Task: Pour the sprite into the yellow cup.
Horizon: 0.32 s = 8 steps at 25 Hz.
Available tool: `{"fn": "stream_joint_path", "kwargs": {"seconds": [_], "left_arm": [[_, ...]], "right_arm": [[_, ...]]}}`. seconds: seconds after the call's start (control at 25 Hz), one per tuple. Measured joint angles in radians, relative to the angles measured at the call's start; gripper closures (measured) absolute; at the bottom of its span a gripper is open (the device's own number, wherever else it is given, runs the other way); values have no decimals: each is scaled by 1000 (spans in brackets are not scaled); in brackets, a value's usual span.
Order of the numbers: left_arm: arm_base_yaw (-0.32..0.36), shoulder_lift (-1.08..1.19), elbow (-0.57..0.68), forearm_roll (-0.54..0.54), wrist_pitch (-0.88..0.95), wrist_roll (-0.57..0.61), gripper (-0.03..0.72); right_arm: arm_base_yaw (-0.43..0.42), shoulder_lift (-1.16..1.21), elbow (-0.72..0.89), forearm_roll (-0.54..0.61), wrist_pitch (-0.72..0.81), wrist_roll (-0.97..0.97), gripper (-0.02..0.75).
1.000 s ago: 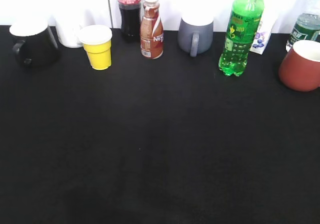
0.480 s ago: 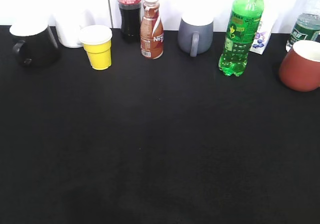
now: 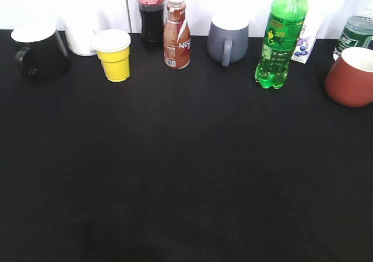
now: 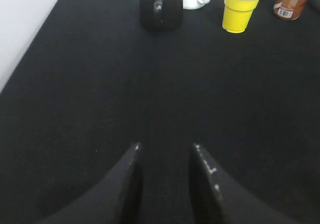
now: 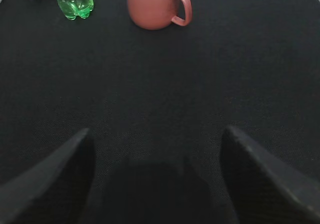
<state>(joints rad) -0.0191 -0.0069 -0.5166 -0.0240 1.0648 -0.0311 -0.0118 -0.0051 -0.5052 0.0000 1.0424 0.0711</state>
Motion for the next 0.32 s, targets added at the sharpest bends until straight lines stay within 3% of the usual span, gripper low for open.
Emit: {"fn": "stream_joint_path", "kwargs": {"seconds": [0.32], "left_arm": [[0,0,0,0,0,0,447]], "right_arm": [[0,0,0,0,0,0,146]]}}
